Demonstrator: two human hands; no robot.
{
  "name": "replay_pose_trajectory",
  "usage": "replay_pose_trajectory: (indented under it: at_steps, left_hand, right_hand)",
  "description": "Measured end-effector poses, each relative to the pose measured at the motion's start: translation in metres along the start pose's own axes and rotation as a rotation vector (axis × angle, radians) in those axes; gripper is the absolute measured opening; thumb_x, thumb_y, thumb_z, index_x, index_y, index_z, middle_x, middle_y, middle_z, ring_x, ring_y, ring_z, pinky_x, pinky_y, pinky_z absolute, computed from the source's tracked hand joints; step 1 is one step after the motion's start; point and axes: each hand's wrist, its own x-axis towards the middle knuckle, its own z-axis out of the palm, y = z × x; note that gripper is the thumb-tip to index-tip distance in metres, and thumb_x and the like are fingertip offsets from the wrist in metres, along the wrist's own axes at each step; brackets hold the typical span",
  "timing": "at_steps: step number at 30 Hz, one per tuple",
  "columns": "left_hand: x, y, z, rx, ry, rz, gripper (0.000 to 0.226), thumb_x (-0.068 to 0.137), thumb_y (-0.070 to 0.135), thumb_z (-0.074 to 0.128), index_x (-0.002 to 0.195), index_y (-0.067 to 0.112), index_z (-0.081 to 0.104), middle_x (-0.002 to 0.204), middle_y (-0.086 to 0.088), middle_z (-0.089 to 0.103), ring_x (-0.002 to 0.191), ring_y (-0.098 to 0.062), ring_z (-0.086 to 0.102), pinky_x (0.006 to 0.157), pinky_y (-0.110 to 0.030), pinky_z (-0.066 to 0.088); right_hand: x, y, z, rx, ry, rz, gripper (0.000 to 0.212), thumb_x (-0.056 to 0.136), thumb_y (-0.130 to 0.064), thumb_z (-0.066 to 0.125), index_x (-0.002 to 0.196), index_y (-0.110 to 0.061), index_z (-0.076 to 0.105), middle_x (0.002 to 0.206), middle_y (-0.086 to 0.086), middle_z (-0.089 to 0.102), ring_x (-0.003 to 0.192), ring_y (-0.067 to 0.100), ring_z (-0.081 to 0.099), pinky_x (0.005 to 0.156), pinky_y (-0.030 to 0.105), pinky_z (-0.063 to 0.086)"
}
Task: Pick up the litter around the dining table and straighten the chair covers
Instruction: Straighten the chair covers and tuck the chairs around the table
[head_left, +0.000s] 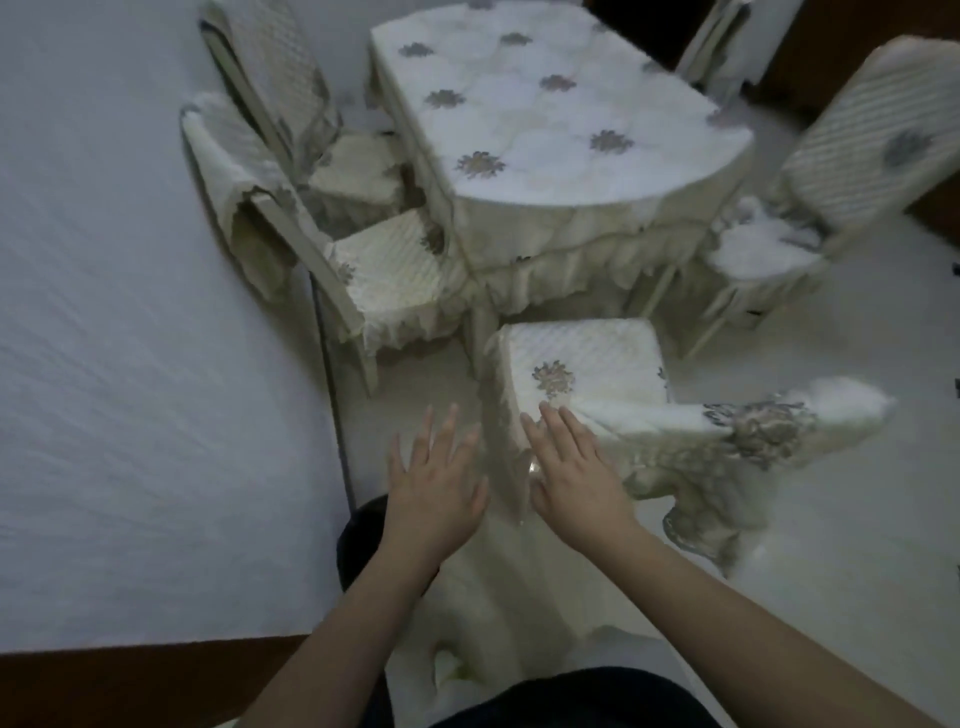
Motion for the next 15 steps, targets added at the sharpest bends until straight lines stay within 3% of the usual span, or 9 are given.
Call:
replay_pose_trajectory:
  at_steps: [4,7,10,15]
  left_hand:
    - [0.026,0.056,-0.026,0.005,0.047,0.11,0.065,0.079,0.041,0.057,0.141,0.027,0.044,0.153,-0.004,0.035,0.143,-0.029,0.024,0.111,-0.062,0.019]
    - [0.04,0.103,-0.037,0.018,0.037,0.148,0.064,0.082,0.042,0.045,0.144,0.028,0.039,0.155,-0.003,0.031,0.145,-0.027,0.019,0.112,-0.061,0.015]
    - [0.042,0.151,-0.035,0.022,-0.008,0.16,0.066,0.083,0.041,0.047,0.146,0.03,0.032,0.158,-0.003,0.024,0.147,-0.027,0.012,0.115,-0.058,0.009]
    - [0.052,0.219,-0.023,0.005,-0.025,0.148,0.064,0.08,0.041,0.055,0.141,0.027,0.042,0.152,-0.007,0.037,0.144,-0.029,0.024,0.113,-0.059,0.018]
  right_hand:
    - [-0.024,0.046,-0.041,0.001,0.139,0.071,0.068,0.087,-0.031,0.058,0.147,-0.017,0.03,0.152,0.011,0.034,0.142,0.03,0.026,0.114,0.041,0.022]
    - [-0.051,0.086,-0.062,-0.003,0.159,0.117,0.074,0.083,-0.027,0.058,0.149,-0.018,0.026,0.154,0.009,0.03,0.142,0.031,0.025,0.114,0.041,0.021]
    - [-0.084,0.132,-0.08,0.012,0.15,0.18,0.079,0.08,-0.027,0.058,0.15,-0.02,0.023,0.156,0.007,0.025,0.145,0.028,0.018,0.115,0.043,0.021]
    - [-0.128,0.206,-0.102,0.023,0.146,0.268,0.08,0.08,-0.025,0.06,0.151,-0.018,0.023,0.157,0.007,0.023,0.145,0.028,0.017,0.115,0.042,0.019]
